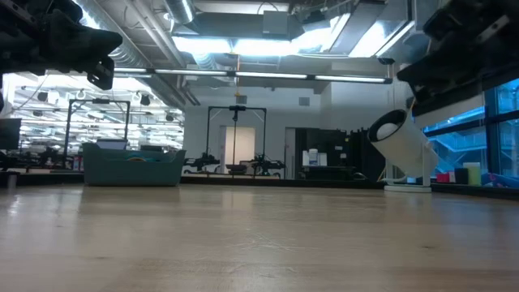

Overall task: Pick and place rubber bands into bin
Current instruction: Return to Home Position

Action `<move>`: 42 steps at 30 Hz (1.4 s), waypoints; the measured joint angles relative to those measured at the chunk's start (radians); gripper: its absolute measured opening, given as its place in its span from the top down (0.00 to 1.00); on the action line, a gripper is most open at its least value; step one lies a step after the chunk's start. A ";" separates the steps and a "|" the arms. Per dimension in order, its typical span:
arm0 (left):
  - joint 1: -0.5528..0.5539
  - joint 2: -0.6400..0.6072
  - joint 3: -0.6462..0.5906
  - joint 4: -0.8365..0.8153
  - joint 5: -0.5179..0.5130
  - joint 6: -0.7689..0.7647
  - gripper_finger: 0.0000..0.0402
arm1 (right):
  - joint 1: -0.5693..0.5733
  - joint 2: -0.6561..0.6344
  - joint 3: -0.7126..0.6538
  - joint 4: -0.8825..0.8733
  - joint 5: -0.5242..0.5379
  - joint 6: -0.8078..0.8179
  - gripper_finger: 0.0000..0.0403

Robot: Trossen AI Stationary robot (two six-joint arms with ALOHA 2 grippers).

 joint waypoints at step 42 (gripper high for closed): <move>0.000 0.003 0.000 -0.004 -0.003 0.000 0.98 | -0.002 -0.525 -0.240 0.016 0.094 -0.062 0.93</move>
